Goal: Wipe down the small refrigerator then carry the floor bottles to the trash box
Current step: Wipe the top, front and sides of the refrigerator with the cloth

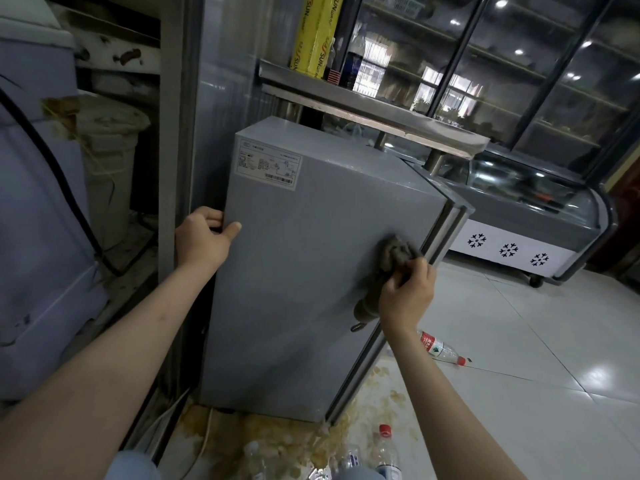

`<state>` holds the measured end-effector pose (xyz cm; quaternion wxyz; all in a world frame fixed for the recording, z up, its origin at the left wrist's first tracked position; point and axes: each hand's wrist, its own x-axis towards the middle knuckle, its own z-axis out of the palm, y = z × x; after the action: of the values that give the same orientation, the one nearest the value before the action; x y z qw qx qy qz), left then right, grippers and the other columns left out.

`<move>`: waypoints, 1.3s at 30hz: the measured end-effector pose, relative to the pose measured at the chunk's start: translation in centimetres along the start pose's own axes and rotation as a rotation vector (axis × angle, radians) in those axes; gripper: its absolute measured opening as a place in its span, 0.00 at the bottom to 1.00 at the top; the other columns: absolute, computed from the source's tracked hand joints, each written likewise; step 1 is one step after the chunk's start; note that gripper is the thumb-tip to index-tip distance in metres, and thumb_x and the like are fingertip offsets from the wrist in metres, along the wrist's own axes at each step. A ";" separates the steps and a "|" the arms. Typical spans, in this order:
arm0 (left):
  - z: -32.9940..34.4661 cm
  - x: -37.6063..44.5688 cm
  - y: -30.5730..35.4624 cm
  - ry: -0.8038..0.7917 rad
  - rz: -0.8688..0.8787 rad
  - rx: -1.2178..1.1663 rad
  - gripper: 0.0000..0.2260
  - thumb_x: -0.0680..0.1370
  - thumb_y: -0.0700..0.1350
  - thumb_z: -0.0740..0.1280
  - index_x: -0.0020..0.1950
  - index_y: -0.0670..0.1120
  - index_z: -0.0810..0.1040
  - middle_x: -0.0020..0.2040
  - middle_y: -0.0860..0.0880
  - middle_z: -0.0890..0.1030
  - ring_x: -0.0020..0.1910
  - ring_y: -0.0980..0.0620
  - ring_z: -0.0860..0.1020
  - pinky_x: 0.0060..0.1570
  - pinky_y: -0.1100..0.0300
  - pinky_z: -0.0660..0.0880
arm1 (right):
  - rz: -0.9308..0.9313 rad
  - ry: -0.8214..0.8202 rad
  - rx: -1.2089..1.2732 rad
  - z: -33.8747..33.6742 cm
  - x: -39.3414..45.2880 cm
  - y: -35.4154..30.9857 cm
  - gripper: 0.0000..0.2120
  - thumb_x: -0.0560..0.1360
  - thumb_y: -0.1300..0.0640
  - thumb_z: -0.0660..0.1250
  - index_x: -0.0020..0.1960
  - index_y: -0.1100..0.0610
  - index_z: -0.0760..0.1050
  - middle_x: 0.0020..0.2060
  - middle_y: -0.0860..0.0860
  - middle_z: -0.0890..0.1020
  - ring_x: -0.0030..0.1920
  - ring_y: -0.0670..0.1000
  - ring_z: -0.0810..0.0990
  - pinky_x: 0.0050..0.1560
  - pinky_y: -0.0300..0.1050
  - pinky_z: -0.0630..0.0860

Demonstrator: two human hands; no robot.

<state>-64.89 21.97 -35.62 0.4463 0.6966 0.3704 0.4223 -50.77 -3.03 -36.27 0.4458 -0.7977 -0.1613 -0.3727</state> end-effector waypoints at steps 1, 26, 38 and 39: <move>0.0 0.0 0.0 0.001 -0.001 -0.003 0.14 0.72 0.47 0.72 0.54 0.42 0.77 0.51 0.45 0.81 0.42 0.51 0.76 0.44 0.58 0.72 | -0.033 -0.027 -0.006 0.3 -0.6 0.0 0.04 0.69 0.72 0.61 0.43 0.67 0.71 0.46 0.62 0.74 0.44 0.60 0.74 0.42 0.38 0.64; 0.1 0.1 -0.1 0.010 -0.005 0.002 0.13 0.72 0.47 0.72 0.53 0.43 0.77 0.50 0.46 0.81 0.41 0.51 0.77 0.44 0.59 0.72 | -0.308 -0.175 0.026 1.7 -2.2 -1.7 0.04 0.68 0.73 0.64 0.40 0.66 0.74 0.39 0.60 0.76 0.39 0.59 0.74 0.36 0.45 0.71; 0.1 0.3 -0.3 0.003 -0.011 -0.012 0.13 0.72 0.46 0.73 0.53 0.43 0.77 0.50 0.47 0.80 0.44 0.51 0.78 0.45 0.59 0.73 | -0.256 -0.224 0.063 2.2 -2.9 -2.6 0.05 0.69 0.72 0.64 0.41 0.66 0.74 0.40 0.59 0.75 0.39 0.58 0.74 0.39 0.42 0.66; 0.1 0.3 -0.3 -0.002 -0.011 -0.012 0.13 0.72 0.46 0.73 0.54 0.44 0.77 0.51 0.48 0.80 0.45 0.51 0.78 0.46 0.59 0.73 | -0.245 -0.206 0.080 2.2 -2.8 -2.8 0.04 0.69 0.72 0.64 0.41 0.66 0.75 0.40 0.58 0.75 0.39 0.58 0.74 0.39 0.42 0.66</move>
<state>-64.74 22.32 -35.85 0.4532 0.6922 0.3713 0.4214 -53.29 0.60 -37.36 0.4094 -0.7877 -0.3171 -0.3337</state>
